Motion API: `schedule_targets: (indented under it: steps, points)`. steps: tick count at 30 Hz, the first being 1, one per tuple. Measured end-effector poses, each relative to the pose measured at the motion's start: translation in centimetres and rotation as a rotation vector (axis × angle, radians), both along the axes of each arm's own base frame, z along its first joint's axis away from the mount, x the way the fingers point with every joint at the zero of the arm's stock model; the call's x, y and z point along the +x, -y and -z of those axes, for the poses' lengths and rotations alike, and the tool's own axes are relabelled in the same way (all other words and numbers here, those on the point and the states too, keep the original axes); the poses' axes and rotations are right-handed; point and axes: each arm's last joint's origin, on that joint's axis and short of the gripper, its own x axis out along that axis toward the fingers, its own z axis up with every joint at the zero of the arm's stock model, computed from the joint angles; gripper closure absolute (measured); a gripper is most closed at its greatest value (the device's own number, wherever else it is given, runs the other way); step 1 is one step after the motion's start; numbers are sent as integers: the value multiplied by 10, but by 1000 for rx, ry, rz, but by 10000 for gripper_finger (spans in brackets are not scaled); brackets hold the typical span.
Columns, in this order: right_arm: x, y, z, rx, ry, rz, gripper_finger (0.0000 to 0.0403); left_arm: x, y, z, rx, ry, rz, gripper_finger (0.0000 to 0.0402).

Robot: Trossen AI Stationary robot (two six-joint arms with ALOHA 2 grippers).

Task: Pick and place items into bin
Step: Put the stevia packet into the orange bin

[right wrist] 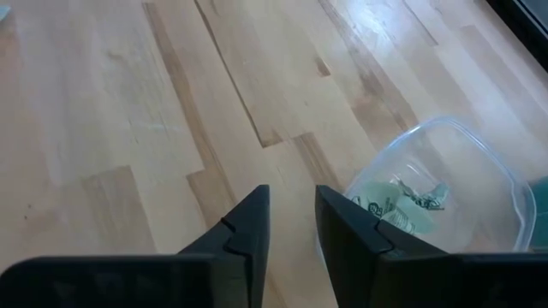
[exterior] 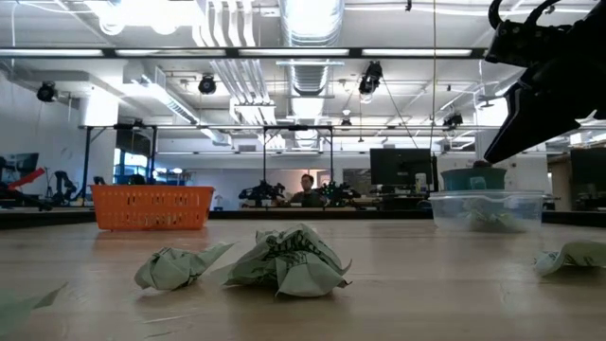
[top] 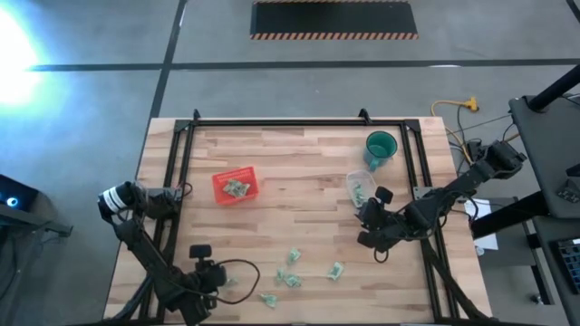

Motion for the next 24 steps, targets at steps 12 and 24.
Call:
schedule_targets:
  steps: [12,24]
  points:
    - [0,0,0,2,4,0,325,-3,-4,8,4,-3,-25,297]
    - [1,0,0,4,7,0,323,-6,-10,21,-9,9,-26,297]
